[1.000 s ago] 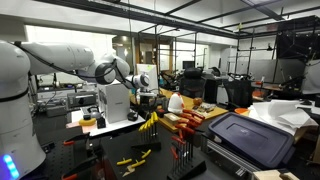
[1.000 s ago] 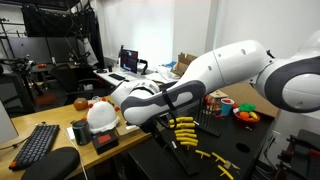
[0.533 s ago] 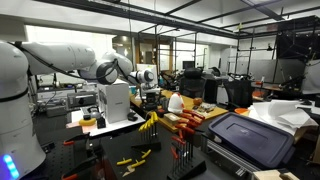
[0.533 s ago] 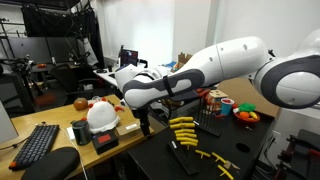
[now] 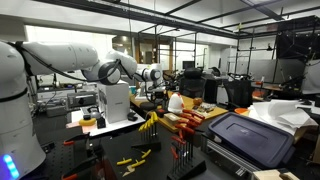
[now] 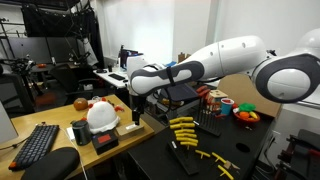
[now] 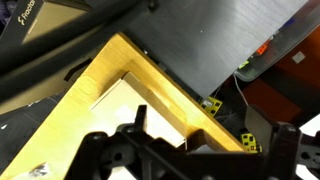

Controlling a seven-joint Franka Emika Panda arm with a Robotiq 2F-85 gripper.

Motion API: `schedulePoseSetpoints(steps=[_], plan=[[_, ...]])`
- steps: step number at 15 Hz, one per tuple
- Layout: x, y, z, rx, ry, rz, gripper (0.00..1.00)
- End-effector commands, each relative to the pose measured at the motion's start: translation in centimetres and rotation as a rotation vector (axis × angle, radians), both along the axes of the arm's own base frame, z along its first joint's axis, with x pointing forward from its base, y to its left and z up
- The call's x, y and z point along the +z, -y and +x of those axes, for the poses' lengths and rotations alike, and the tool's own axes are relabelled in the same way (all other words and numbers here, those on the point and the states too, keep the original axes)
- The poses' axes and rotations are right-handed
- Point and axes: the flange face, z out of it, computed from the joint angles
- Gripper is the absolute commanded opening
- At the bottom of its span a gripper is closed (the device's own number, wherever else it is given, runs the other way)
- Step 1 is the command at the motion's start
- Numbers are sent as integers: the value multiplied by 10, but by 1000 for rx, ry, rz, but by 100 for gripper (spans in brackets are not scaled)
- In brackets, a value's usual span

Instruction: Detach the smallest yellow object from the stand and put it on the table

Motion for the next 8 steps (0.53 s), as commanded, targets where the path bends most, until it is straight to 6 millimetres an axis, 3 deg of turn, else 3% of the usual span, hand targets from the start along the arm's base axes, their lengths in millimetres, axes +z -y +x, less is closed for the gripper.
schedulePoseSetpoints(steps=[1, 8], plan=[[15, 15, 18, -147, 110, 70, 100], [32, 51, 44, -462, 303, 176, 100]])
